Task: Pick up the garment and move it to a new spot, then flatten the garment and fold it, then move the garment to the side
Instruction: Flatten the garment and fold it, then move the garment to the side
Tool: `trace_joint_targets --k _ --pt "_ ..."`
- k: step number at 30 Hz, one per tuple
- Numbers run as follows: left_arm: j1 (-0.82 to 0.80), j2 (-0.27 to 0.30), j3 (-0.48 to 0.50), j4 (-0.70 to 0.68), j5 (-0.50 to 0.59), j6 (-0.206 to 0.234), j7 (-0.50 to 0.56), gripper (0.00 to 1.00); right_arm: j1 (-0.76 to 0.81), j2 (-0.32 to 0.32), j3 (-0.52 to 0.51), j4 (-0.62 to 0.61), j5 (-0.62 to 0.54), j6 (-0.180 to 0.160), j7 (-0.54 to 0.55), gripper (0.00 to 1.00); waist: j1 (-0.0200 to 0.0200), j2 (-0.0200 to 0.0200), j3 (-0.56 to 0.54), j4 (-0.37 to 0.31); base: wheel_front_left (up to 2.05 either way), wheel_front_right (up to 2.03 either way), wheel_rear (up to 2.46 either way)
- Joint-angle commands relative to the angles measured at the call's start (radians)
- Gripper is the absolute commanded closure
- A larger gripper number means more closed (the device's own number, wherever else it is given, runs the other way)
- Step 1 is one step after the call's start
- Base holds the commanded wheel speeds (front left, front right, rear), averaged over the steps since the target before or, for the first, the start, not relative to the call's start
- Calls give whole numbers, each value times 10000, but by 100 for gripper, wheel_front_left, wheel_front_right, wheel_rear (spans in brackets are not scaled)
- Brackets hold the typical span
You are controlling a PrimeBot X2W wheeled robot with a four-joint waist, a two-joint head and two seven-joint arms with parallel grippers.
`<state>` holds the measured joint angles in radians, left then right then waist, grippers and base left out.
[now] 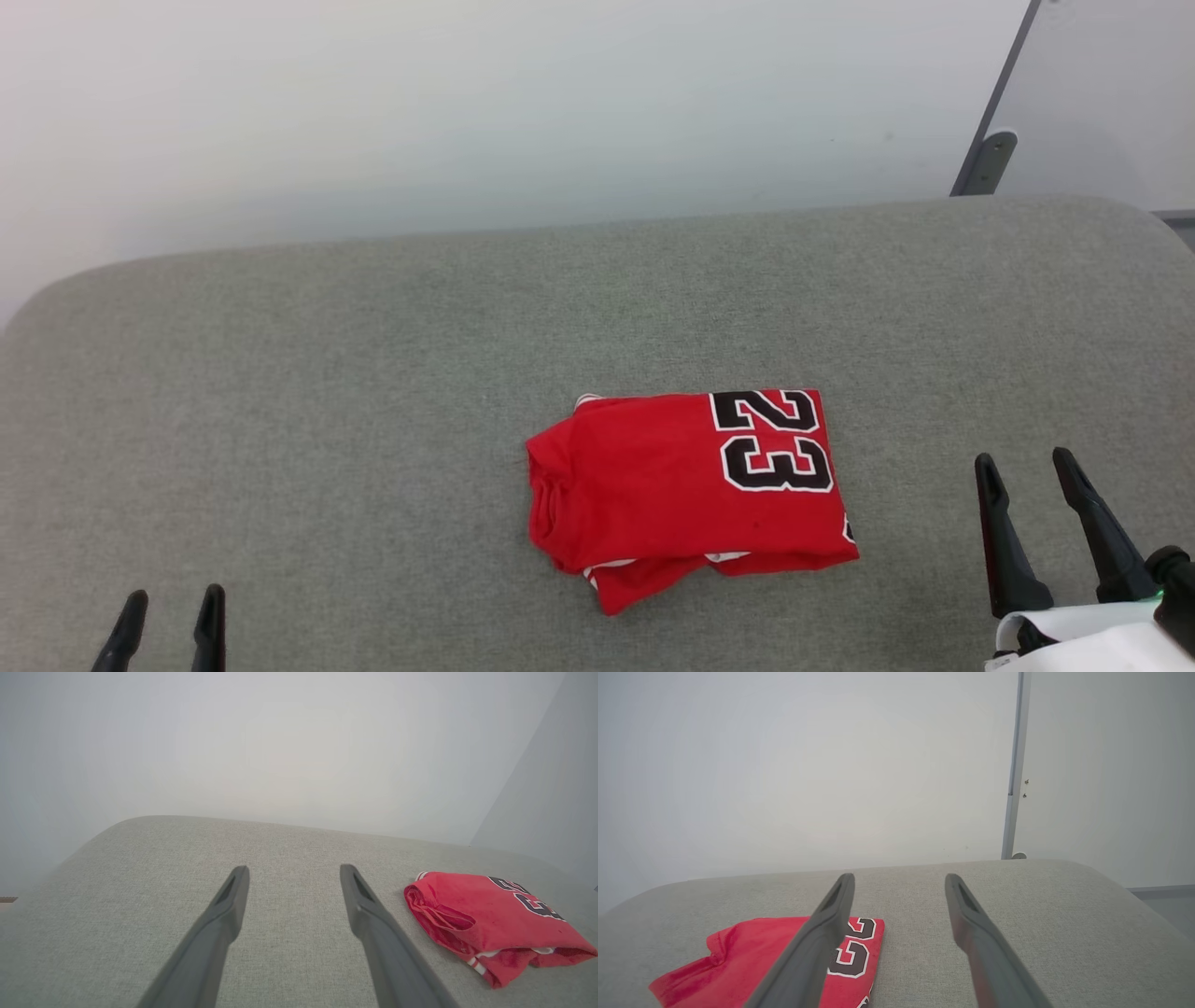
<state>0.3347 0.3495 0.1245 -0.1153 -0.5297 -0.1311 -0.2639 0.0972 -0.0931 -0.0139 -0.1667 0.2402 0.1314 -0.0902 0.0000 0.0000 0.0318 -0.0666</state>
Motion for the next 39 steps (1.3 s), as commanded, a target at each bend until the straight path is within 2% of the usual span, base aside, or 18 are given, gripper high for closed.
trace_joint_targets --k 1,18,23,27,29,36,39 --pt "80 -33 -5 -27 62 10 4 0 82 7 -26 -59 89 -17 12 0 0 0 -30 26 0 0 0" --pt "-186 -95 -75 -66 165 10 5 0 -178 112 195 -19 253 -17 26 0 0 0 45 82 0 0 0" --pt "-435 -35 -53 -149 17 10 4 0 -838 109 310 114 124 -17 652 0 0 0 392 178 0 0 0" --pt "-829 84 -248 -189 -98 10 5 0 -1872 -221 502 327 -315 -17 2421 0 0 0 810 328 0 0 0" --pt "-1086 185 -355 -252 -230 10 5 0 -2456 -514 880 421 -644 -17 3767 0 0 0 1107 368 0 0 0" --pt "-1768 538 -546 -265 -619 10 5 0 -4145 -381 1297 1034 -176 -17 9367 0 0 0 1930 441 0 0 0" --pt "-2016 716 -636 -260 -746 10 5 0 -4554 -286 1037 1078 -109 -17 11118 0 0 0 2275 526 0 0 0"
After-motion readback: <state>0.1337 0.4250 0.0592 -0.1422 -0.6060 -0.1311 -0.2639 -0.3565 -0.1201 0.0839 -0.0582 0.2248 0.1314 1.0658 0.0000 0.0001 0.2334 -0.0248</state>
